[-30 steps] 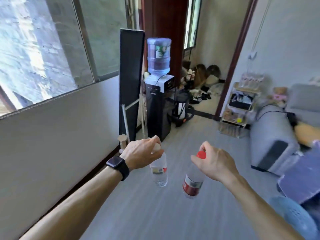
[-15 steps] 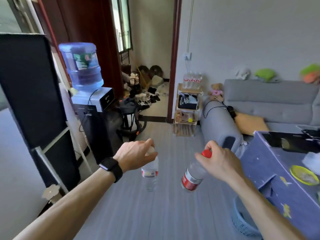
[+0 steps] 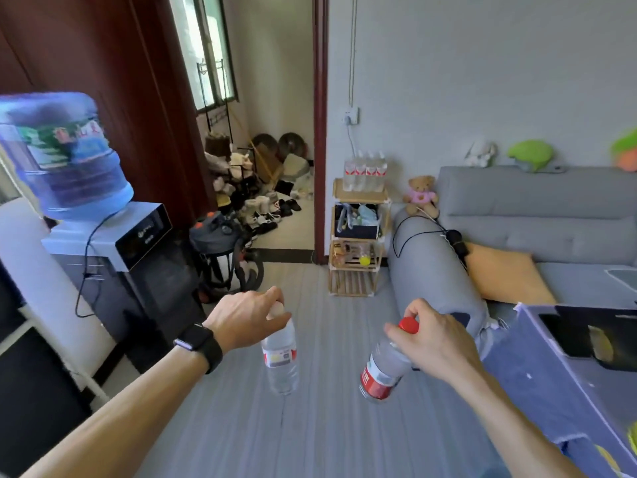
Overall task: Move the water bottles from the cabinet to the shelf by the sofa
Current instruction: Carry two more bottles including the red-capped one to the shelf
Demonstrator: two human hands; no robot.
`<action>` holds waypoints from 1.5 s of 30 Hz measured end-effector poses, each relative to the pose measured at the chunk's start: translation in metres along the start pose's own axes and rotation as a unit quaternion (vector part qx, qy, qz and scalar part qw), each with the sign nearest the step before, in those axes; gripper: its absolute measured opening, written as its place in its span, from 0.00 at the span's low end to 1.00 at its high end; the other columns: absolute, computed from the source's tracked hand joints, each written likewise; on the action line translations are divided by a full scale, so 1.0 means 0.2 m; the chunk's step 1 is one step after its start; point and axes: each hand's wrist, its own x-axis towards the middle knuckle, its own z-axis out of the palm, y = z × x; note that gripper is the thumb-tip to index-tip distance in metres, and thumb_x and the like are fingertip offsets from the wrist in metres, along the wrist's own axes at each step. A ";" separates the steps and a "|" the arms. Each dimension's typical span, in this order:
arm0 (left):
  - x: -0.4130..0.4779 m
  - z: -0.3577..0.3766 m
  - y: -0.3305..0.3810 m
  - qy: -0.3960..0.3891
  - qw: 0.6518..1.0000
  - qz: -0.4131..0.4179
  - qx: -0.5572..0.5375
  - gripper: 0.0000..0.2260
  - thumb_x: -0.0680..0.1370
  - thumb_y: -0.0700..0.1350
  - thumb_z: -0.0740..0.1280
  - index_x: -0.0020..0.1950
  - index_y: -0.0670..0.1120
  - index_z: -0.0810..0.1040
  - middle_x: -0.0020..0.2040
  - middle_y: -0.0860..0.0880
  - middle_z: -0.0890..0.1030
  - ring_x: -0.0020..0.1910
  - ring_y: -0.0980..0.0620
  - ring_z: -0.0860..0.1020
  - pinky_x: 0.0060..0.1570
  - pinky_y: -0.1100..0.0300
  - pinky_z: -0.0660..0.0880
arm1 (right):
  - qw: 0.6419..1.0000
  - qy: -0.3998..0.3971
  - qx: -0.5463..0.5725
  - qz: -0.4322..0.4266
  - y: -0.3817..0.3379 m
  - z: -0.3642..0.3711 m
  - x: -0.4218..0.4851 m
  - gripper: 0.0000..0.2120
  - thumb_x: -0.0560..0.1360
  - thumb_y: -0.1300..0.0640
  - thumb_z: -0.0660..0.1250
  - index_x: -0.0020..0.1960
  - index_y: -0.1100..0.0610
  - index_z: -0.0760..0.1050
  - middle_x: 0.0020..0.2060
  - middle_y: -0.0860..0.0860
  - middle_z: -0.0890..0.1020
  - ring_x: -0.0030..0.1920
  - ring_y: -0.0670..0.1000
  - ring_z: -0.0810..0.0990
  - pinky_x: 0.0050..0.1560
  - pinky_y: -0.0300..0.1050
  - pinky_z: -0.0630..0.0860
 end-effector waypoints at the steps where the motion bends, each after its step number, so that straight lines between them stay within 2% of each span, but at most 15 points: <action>1: 0.10 -0.01 -0.01 -0.001 1.000 0.000 0.000 0.14 0.78 0.64 0.55 0.54 0.57 0.66 0.47 0.53 0.81 0.43 0.49 0.79 0.42 0.52 0.77 | 1.000 0.000 -0.005 -0.004 0.00 0.00 0.11 0.17 0.68 0.36 0.65 0.41 0.49 0.66 0.34 0.45 0.78 0.42 0.56 0.77 0.41 0.48 0.74; 6: 0.64 0.01 -0.11 0.010 1.000 -0.014 -0.005 0.13 0.78 0.64 0.55 0.53 0.57 0.66 0.45 0.53 0.81 0.42 0.49 0.79 0.43 0.52 0.78 | 1.000 0.001 -0.027 -0.008 -0.01 0.03 0.66 0.17 0.70 0.37 0.66 0.43 0.49 0.67 0.34 0.45 0.76 0.40 0.55 0.75 0.36 0.46 0.66; 15: 1.78 0.01 -0.39 -0.019 1.000 0.019 0.014 0.15 0.78 0.63 0.55 0.54 0.54 0.68 0.46 0.52 0.81 0.43 0.49 0.79 0.43 0.52 0.76 | 0.998 -0.029 -0.037 0.035 -0.11 0.20 1.68 0.17 0.68 0.35 0.65 0.42 0.48 0.68 0.35 0.44 0.78 0.39 0.50 0.77 0.35 0.43 0.69; 18: 2.18 -0.05 -0.47 0.000 0.999 0.033 0.020 0.14 0.79 0.63 0.56 0.54 0.54 0.68 0.46 0.53 0.80 0.42 0.49 0.78 0.40 0.53 0.74 | 0.998 -0.001 -0.025 0.051 -0.14 0.19 2.02 0.17 0.69 0.35 0.66 0.41 0.48 0.67 0.34 0.44 0.78 0.39 0.51 0.77 0.35 0.44 0.71; 21: 2.52 -0.08 -0.50 0.004 0.999 0.040 0.007 0.13 0.79 0.62 0.55 0.53 0.54 0.67 0.45 0.54 0.80 0.40 0.50 0.77 0.39 0.54 0.75 | 0.998 0.020 -0.020 0.060 -0.15 0.17 2.31 0.18 0.69 0.35 0.65 0.39 0.48 0.65 0.31 0.45 0.77 0.36 0.50 0.76 0.32 0.44 0.68; 24: 2.83 -0.05 -0.53 -0.001 0.999 0.038 0.001 0.13 0.79 0.62 0.55 0.53 0.54 0.66 0.45 0.53 0.80 0.41 0.49 0.78 0.41 0.52 0.76 | 0.997 0.042 -0.028 0.065 -0.13 0.19 2.61 0.17 0.69 0.34 0.65 0.41 0.47 0.67 0.33 0.43 0.77 0.39 0.52 0.77 0.36 0.44 0.71; 27: 3.13 -0.01 -0.56 -0.001 1.000 0.019 -0.011 0.14 0.79 0.63 0.55 0.53 0.54 0.66 0.43 0.53 0.79 0.40 0.49 0.78 0.40 0.52 0.76 | 0.997 0.033 -0.039 0.064 -0.09 0.22 2.92 0.17 0.71 0.34 0.65 0.44 0.48 0.68 0.33 0.41 0.75 0.39 0.54 0.75 0.35 0.45 0.68; 33: 3.72 0.12 -0.49 -0.035 0.999 0.011 0.003 0.15 0.79 0.63 0.56 0.54 0.53 0.68 0.43 0.53 0.79 0.40 0.50 0.78 0.41 0.54 0.77 | 0.997 -0.018 -0.045 0.059 0.06 0.35 3.57 0.18 0.71 0.34 0.66 0.41 0.48 0.68 0.32 0.44 0.78 0.34 0.45 0.75 0.32 0.43 0.68; 37: 4.09 0.16 -0.39 -0.051 0.998 0.020 0.013 0.15 0.79 0.62 0.56 0.55 0.52 0.69 0.45 0.51 0.81 0.42 0.48 0.79 0.43 0.51 0.78 | 0.998 -0.038 -0.029 0.044 0.15 0.43 3.99 0.19 0.69 0.33 0.66 0.41 0.47 0.67 0.32 0.44 0.78 0.36 0.48 0.77 0.33 0.44 0.69; 41: 4.45 0.16 -0.40 -0.045 0.999 0.018 0.002 0.17 0.80 0.62 0.55 0.59 0.52 0.68 0.45 0.52 0.81 0.42 0.48 0.79 0.41 0.51 0.77 | 0.999 -0.013 0.013 0.048 0.14 0.54 4.42 0.19 0.65 0.34 0.67 0.41 0.47 0.68 0.33 0.45 0.79 0.38 0.53 0.79 0.40 0.49 0.77; 45: 4.87 0.15 -0.44 -0.013 0.999 0.016 -0.033 0.17 0.80 0.62 0.56 0.59 0.51 0.67 0.41 0.52 0.78 0.38 0.49 0.76 0.34 0.55 0.70 | 0.999 0.024 0.017 0.043 0.10 0.63 4.82 0.17 0.70 0.35 0.67 0.44 0.48 0.69 0.35 0.45 0.78 0.39 0.53 0.78 0.37 0.47 0.72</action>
